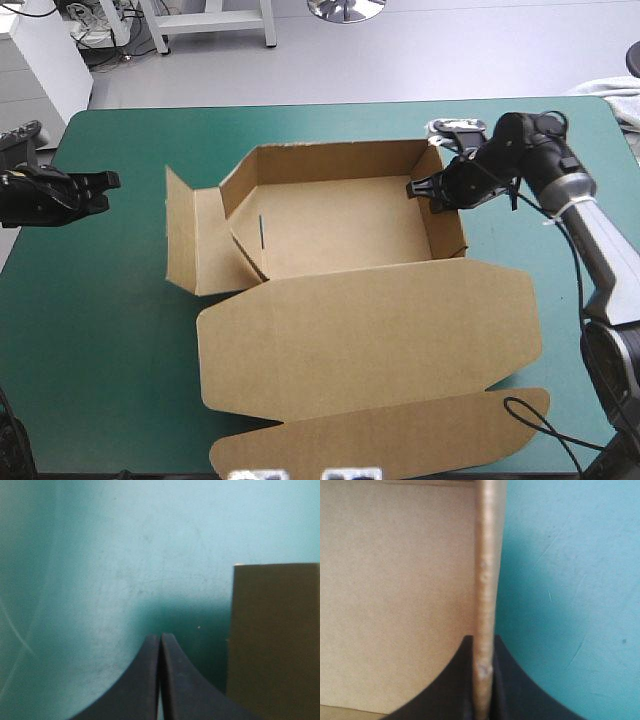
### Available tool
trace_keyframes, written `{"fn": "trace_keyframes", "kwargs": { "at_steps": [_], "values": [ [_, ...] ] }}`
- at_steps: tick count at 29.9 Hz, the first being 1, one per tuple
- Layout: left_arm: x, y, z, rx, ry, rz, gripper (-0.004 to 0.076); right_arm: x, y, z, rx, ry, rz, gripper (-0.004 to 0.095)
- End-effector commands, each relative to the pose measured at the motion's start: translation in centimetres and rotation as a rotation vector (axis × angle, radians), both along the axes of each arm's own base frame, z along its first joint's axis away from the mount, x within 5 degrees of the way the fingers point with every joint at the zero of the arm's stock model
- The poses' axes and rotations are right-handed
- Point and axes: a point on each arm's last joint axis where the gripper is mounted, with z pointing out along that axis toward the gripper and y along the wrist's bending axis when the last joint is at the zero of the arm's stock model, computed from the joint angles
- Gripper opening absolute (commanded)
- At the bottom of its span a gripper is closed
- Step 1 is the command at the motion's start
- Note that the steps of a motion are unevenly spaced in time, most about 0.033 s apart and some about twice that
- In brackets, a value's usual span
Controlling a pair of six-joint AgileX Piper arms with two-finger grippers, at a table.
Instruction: Fold the box
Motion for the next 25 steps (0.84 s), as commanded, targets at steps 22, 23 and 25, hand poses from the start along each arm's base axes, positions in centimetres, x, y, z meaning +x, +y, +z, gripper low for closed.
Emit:
{"fn": "trace_keyframes", "kwargs": {
  "at_steps": [22,23,25],
  "values": [
    [3.6,-6.9,1.8,-0.536,-0.241,-0.382,-0.0010,-2.8,-2.9,9.4,0.351,-0.354,-0.015,-0.0016],
    [3.6,-7.1,1.9,-0.544,-0.242,-0.389,-0.0010,-2.7,-2.9,9.4,0.348,-0.357,-0.017,-0.0016],
    [3.4,-7.6,2.1,-0.550,-0.244,-0.411,-0.0010,-2.7,-3.0,9.4,0.349,-0.364,-0.022,-0.0015]
  ]
}}
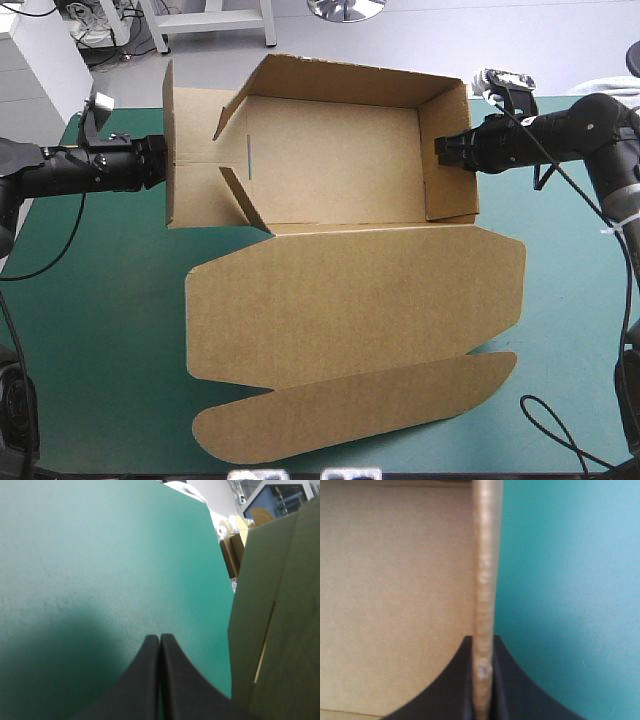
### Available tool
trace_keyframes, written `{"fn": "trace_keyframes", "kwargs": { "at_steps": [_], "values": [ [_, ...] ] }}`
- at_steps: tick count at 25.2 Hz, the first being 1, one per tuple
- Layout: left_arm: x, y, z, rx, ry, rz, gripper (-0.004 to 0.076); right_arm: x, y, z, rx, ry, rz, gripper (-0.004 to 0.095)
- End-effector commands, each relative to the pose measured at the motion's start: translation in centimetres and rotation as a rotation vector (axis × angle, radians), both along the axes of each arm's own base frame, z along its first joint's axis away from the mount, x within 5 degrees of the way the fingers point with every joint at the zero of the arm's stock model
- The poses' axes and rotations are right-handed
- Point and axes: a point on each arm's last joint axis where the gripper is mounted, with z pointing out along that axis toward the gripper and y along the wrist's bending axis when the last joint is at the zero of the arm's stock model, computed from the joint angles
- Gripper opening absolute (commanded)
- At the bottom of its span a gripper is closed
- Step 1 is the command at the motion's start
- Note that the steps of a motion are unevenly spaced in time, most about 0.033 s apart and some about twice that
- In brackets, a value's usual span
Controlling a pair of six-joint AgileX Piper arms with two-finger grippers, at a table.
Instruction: Fold the box
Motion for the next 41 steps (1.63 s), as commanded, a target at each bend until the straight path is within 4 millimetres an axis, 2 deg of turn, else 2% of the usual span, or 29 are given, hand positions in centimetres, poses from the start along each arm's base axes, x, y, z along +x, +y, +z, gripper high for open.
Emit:
{"fn": "trace_keyframes", "kwargs": {
  "at_steps": [1,9,13,23,31,36,39,41],
  "values": [
    [-1.2,-1.3,2.8,-0.072,-0.093,-0.030,-0.0010,-1.1,0.2,3.2,0.085,-0.119,-0.029,-0.0015],
    [-2.3,-2.0,4.0,-0.079,-0.152,-0.050,-0.0010,-0.7,0.2,3.2,0.051,-0.154,-0.080,-0.0011],
    [-2.6,-4.0,4.3,-0.083,-0.167,-0.100,-0.0010,-0.4,2.1,3.1,0.039,-0.193,-0.071,-0.0011],
    [-2.9,-5.8,4.3,-0.085,-0.171,-0.150,-0.0010,1.0,2.0,1.6,0.014,-0.159,-0.099,-0.0009],
    [-2.8,-6.2,4.4,-0.081,-0.193,-0.149,-0.0010,1.8,2.2,0.5,0.010,-0.128,-0.099,-0.0007],
    [-2.5,-6.1,4.4,-0.080,-0.201,-0.123,-0.0008,2.0,2.9,0.1,0.008,-0.124,-0.084,-0.0007],
    [-2.5,-6.1,4.4,-0.072,-0.210,-0.127,0.0029,2.0,3.5,-0.1,0.002,-0.133,-0.071,-0.0007],
    [-2.6,-6.1,4.4,-0.072,-0.209,-0.131,0.0092,2.0,3.8,-0.1,-0.012,-0.141,-0.066,-0.0007]
  ]
}}
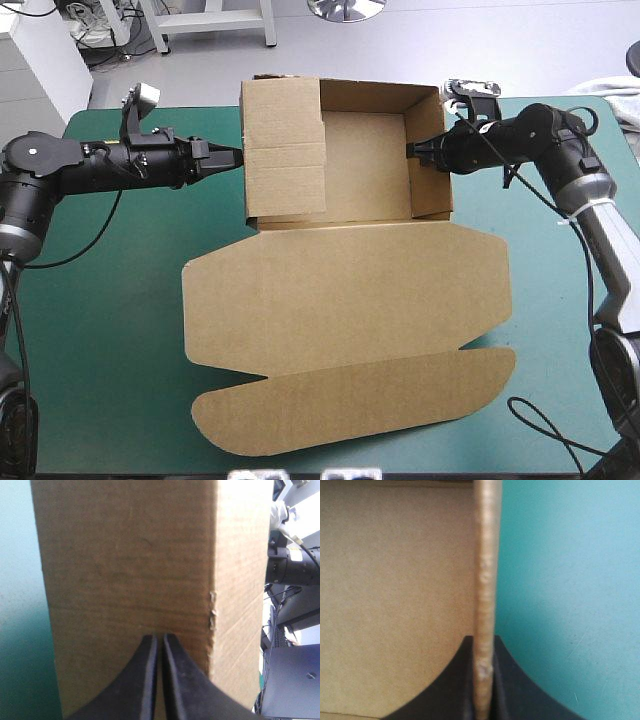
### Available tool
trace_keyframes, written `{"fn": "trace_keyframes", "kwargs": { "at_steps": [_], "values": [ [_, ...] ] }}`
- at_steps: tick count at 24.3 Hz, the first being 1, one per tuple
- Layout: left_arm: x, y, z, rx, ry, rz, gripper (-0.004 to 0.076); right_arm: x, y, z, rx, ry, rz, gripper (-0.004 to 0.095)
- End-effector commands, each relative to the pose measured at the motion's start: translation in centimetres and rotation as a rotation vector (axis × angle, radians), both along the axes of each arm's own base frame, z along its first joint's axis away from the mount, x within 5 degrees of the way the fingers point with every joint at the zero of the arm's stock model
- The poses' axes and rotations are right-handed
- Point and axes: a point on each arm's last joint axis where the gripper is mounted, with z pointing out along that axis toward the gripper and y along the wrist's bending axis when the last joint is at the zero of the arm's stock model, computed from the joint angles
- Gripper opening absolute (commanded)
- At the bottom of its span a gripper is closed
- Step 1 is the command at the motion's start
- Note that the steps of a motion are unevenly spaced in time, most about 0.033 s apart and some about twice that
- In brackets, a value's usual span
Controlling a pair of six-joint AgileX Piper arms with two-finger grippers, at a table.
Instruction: Fold the box
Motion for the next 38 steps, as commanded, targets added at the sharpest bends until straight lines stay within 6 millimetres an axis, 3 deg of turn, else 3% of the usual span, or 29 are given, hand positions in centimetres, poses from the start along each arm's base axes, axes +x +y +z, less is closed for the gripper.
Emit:
{"fn": "trace_keyframes", "kwargs": {
  "at_steps": [1,5,7,11,14,20,24,28,32,38],
  "values": [
    [-1.3,-0.5,2.6,-0.081,-0.075,-0.007,0.0133,-1.0,0.4,3.3,0.061,-0.117,-0.018,-0.0007],
    [-1.4,-0.6,2.6,-0.082,-0.069,-0.025,0.0382,-1.1,0.7,3.3,0.067,-0.117,-0.013,-0.0007],
    [-1.5,-0.6,2.5,-0.079,-0.065,-0.033,0.0432,-1.0,0.7,3.3,0.074,-0.113,-0.022,-0.0007],
    [-1.5,-0.6,2.4,-0.061,-0.066,-0.032,0.0431,-1.4,1.8,3.3,0.066,-0.113,-0.005,-0.0003],
    [-1.3,-0.5,1.4,0.058,-0.048,-0.002,0.0424,-2.0,3.9,3.4,0.061,-0.137,0.037,-0.0003],
    [-0.7,0.7,-0.2,0.257,0.038,0.128,0.0419,-3.1,6.3,3.2,0.046,-0.127,0.083,-0.0003],
    [-0.4,1.5,-0.7,0.324,0.060,0.204,0.0350,-3.5,7.1,3.2,0.052,-0.122,0.098,-0.0003],
    [-0.3,1.8,-0.9,0.360,0.078,0.235,0.0200,-3.7,7.4,3.2,0.039,-0.118,0.098,-0.0003],
    [-0.4,1.7,-1.0,0.357,0.085,0.230,-0.0004,-3.9,7.7,3.1,0.029,-0.112,0.106,-0.0003],
    [-0.4,-0.5,-1.2,0.426,0.070,0.242,-0.0010,-4.1,7.3,2.5,-0.032,-0.070,0.101,-0.0003]
  ]
}}
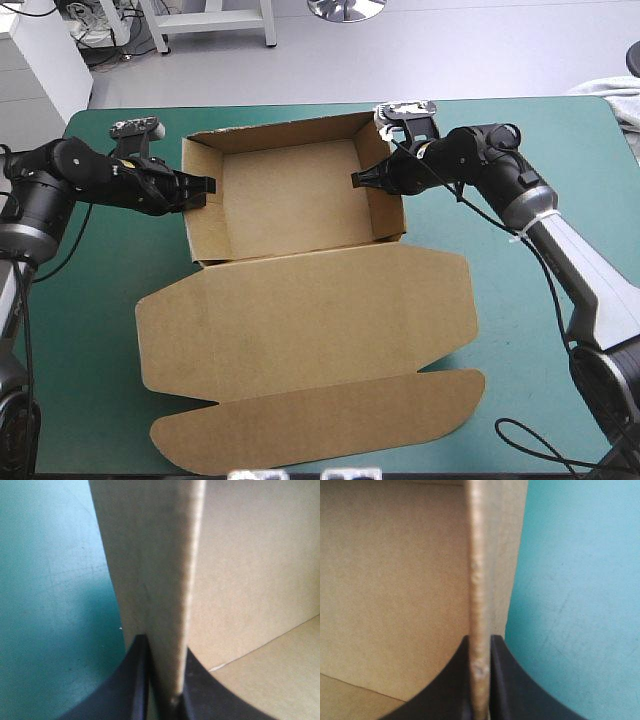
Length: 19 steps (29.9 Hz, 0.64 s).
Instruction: Fold the box
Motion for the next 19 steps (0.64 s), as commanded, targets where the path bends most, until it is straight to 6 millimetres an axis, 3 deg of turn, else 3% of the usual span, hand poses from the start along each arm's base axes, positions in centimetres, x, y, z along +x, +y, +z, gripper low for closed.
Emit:
{"fn": "trace_keyframes", "kwargs": {
  "at_steps": [1,6,19],
  "values": [
    [-1.0,-2.4,2.5,-0.043,-0.101,0.006,-0.0010,-1.3,-0.3,3.0,0.048,-0.057,-0.004,-0.0003],
    [-1.4,-4.7,1.8,0.072,-0.087,0.021,-0.0010,-1.6,-0.9,2.2,-0.037,0.015,-0.017,-0.0003],
    [-0.2,-9.3,-2.2,0.104,0.077,-0.033,-0.0010,-3.2,-1.2,1.1,-0.126,0.204,0.010,-0.0003]
  ]
}}
